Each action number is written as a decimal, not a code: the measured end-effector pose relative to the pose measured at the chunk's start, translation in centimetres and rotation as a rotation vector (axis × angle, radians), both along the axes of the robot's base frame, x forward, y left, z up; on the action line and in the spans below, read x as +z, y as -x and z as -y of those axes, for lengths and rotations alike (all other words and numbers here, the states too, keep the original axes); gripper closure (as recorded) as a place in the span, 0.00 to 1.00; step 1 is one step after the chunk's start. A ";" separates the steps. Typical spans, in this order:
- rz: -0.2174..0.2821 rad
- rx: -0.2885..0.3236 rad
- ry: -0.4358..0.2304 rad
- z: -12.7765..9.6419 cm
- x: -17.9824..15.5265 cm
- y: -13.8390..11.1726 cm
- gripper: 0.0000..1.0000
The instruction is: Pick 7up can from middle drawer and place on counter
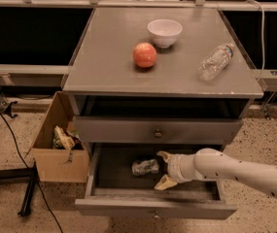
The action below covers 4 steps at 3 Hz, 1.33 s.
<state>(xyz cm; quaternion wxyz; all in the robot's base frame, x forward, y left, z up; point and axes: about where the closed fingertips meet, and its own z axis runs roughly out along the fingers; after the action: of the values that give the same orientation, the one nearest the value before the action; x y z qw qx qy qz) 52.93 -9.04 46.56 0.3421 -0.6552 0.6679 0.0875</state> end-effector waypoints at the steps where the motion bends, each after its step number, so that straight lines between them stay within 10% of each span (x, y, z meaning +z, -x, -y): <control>1: 0.006 0.004 -0.020 -0.5 -1.2 -1.0 0.18; 4: 0.039 0.021 -0.083 -2.7 -5.7 -4.8 0.22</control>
Offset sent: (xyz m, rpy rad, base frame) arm 0.0350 0.0135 -0.0324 0.0650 -0.0469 0.0026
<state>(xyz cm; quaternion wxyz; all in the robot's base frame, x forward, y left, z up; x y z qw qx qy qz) 57.76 -6.36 40.85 0.3809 -0.6488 0.6502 0.1060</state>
